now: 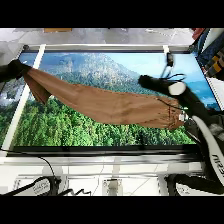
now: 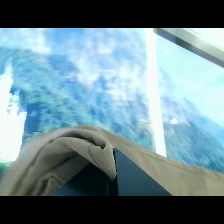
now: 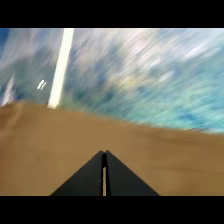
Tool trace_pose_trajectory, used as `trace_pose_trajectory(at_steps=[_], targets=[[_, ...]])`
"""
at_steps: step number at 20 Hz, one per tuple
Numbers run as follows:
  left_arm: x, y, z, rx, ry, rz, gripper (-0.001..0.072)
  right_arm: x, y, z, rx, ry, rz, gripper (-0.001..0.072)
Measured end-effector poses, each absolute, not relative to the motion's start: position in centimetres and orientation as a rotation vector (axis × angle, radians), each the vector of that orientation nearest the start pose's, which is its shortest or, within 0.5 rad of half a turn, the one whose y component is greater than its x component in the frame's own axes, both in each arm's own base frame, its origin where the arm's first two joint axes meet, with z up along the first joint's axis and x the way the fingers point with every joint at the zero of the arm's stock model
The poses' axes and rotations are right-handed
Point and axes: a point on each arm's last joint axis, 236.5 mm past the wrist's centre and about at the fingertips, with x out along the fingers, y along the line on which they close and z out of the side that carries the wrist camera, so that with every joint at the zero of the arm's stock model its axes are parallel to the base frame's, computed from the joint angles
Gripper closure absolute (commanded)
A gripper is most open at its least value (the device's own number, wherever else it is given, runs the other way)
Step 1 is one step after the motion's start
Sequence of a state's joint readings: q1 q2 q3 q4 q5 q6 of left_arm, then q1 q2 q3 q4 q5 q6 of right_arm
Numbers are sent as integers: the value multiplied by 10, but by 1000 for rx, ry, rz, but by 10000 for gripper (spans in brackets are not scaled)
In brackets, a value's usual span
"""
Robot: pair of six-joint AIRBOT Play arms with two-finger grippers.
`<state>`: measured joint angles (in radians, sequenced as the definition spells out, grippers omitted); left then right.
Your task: Fold the clothes and pants, and hang the long-sleeved shirts on hangers.
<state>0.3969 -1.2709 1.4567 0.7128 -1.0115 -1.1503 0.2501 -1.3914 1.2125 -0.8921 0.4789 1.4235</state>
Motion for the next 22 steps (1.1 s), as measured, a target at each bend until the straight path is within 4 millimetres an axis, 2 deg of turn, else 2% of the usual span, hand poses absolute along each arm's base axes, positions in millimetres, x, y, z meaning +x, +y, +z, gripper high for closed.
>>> trace_pose_trajectory(at_steps=[3, 5, 9, 12, 15, 17, 20, 22], targets=[[461, 8, 240, -401, 545, -327, 693, 495, 273, 77, 468, 746, 487, 676], [450, -10, 248, -377, 553, -374, 693, 489, 325, 74, 462, 776, 566, 676], [434, -40, 258, -343, 564, -449, 693, 461, 421, 63, 446, 841, 711, 676], [429, -48, 262, -337, 562, -471, 692, 434, 477, 44, 443, 898, 782, 676], [428, -51, 266, -337, 553, -477, 692, 414, 512, 27, 450, 945, 815, 676], [431, -49, 269, -339, 534, -466, 692, 407, 523, 16, 454, 971, 820, 676], [440, -47, 270, -347, 511, -451, 693, 409, 521, 9, 455, 997, 810, 675], [449, -52, 264, -356, 515, -454, 694, 420, 506, 10, 451, 1009, 789, 675]])
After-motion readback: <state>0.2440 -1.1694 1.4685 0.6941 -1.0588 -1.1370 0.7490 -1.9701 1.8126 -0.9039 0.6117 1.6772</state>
